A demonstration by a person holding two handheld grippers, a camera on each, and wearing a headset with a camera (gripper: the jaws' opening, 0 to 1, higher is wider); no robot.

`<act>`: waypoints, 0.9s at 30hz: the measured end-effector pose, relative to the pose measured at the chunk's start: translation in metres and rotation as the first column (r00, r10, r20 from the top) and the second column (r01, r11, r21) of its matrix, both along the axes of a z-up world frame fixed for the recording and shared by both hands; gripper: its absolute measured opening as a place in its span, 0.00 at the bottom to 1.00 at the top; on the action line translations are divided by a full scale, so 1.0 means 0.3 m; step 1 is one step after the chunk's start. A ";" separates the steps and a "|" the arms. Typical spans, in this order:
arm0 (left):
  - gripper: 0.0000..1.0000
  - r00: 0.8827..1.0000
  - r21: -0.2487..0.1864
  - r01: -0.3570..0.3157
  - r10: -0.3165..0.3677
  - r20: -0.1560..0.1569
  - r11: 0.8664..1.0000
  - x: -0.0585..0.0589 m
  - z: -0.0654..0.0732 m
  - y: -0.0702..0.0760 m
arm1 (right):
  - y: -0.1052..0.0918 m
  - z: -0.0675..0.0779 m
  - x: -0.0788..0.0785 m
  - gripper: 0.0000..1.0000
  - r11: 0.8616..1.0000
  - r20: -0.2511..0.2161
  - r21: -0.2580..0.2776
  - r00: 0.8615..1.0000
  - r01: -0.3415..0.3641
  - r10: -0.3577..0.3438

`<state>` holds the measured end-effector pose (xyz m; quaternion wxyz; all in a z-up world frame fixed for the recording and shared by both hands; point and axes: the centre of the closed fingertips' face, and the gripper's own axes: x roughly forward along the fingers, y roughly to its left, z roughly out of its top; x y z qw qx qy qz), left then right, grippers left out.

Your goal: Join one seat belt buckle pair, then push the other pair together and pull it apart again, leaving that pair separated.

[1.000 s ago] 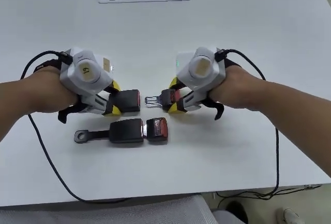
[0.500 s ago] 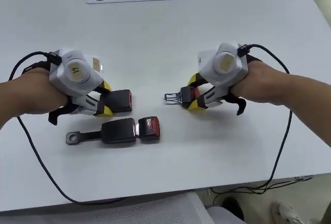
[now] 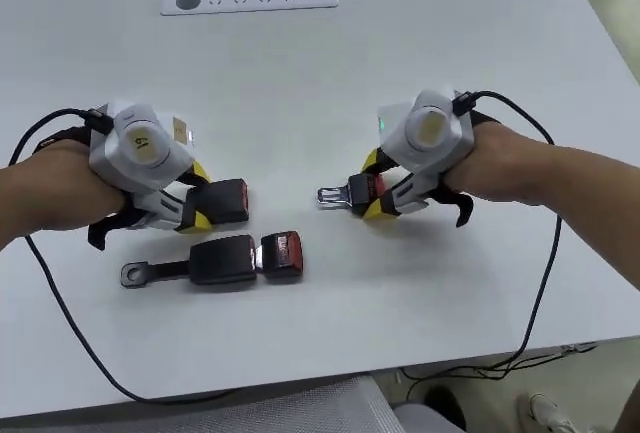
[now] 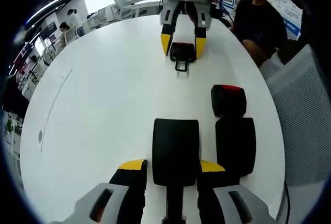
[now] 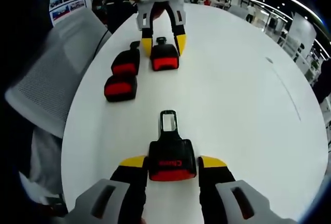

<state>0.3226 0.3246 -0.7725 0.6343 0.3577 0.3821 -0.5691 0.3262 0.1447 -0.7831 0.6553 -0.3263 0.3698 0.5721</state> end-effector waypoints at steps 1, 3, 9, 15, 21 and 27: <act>0.41 1.000 0.003 0.003 -0.003 0.001 1.000 -0.001 0.002 -0.002 | -0.001 0.000 0.002 0.40 1.000 0.000 -0.003 1.000 0.006 -0.006; 0.44 1.000 0.007 0.006 -0.006 0.004 1.000 0.005 0.001 -0.004 | 0.002 0.003 -0.005 0.42 1.000 0.009 -0.010 1.000 0.002 -0.002; 0.54 0.999 -0.015 -0.009 0.010 0.037 1.000 0.024 0.031 -0.001 | 0.011 0.049 -0.005 0.46 0.998 0.032 0.019 0.998 0.053 -0.053; 0.61 0.995 -0.072 -0.084 0.088 0.053 0.994 -0.008 0.096 0.032 | 0.024 0.125 -0.050 0.54 0.982 0.050 0.098 0.985 0.161 -0.166; 0.68 0.974 -0.167 -0.213 0.222 0.035 0.963 -0.068 0.141 0.076 | 0.027 0.133 -0.097 0.73 0.918 -0.010 0.184 0.935 0.350 -0.355; 0.89 0.926 -0.150 -0.360 0.372 0.060 0.921 -0.110 0.160 0.188 | 0.020 0.172 -0.157 0.84 0.902 0.031 0.210 0.919 0.378 -0.392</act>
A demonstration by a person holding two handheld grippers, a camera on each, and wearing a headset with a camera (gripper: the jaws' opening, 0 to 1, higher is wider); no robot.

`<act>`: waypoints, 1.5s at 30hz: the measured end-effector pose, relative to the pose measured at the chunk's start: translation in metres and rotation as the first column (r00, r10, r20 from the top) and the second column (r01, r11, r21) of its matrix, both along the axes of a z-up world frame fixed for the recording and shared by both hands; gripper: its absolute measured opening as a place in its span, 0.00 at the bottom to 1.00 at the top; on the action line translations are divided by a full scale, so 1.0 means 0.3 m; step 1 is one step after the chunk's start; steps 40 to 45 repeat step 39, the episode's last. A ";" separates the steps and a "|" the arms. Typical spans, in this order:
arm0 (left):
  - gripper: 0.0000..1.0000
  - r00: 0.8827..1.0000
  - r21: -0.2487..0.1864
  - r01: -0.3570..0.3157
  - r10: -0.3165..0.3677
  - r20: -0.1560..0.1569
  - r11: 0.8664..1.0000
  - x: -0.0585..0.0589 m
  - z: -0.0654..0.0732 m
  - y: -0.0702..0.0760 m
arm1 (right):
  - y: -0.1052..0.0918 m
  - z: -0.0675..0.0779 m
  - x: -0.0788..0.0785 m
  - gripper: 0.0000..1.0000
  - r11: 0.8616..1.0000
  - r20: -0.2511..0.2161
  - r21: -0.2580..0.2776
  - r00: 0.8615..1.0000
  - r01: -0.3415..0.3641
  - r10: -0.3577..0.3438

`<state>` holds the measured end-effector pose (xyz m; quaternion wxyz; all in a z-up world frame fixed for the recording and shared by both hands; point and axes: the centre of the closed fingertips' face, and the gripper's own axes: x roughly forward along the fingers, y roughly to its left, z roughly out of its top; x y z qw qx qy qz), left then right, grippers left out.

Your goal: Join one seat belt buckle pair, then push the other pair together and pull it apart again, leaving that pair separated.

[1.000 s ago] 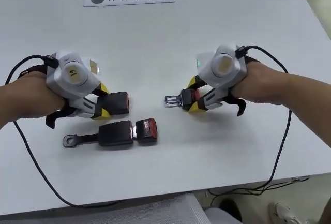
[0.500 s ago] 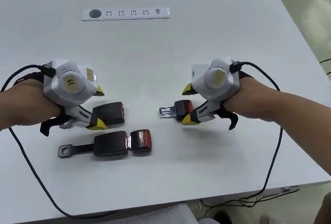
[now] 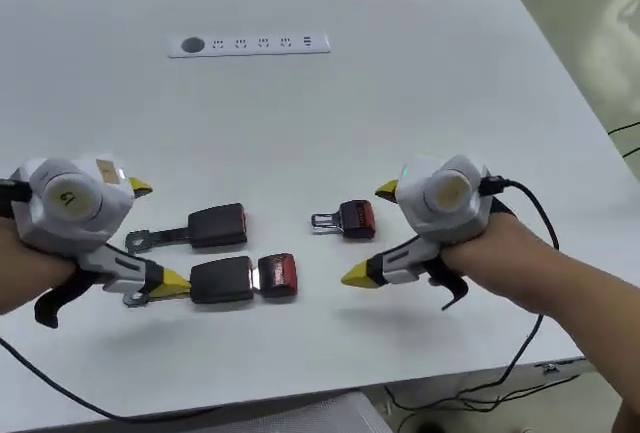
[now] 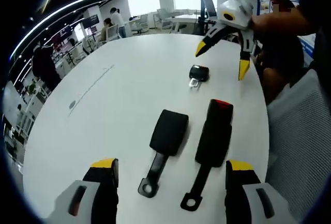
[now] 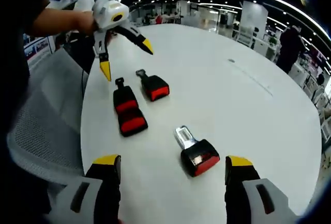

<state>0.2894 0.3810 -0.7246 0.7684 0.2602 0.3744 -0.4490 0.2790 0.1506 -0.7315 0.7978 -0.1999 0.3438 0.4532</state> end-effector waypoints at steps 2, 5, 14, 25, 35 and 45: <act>0.93 1.000 -0.018 -0.028 0.028 0.005 0.999 -0.022 0.008 0.025 | 0.000 0.013 -0.017 0.86 1.000 0.017 0.002 1.000 0.011 -0.011; 0.98 0.997 -0.015 -0.070 0.070 0.014 0.997 -0.059 0.007 0.066 | 0.003 0.030 -0.040 0.87 0.999 0.023 0.012 0.999 0.039 -0.040; 1.00 0.981 -0.082 -0.192 0.193 0.012 0.978 -0.132 0.021 0.126 | -0.009 0.037 -0.083 1.00 0.994 0.079 0.039 0.991 0.103 -0.106; 1.00 0.963 -0.109 -0.266 0.269 0.017 0.958 -0.199 0.005 0.178 | 0.004 0.027 -0.132 1.00 0.992 0.069 0.065 0.991 0.113 -0.117; 1.00 0.962 -0.113 -0.268 0.272 0.021 0.957 -0.210 -0.001 0.159 | 0.012 0.023 -0.138 1.00 0.986 0.076 0.083 0.986 0.144 -0.150; 1.00 0.965 -0.114 -0.257 0.261 0.026 0.960 -0.211 0.003 0.133 | -0.002 0.038 -0.145 1.00 0.983 0.072 0.081 0.983 0.164 -0.170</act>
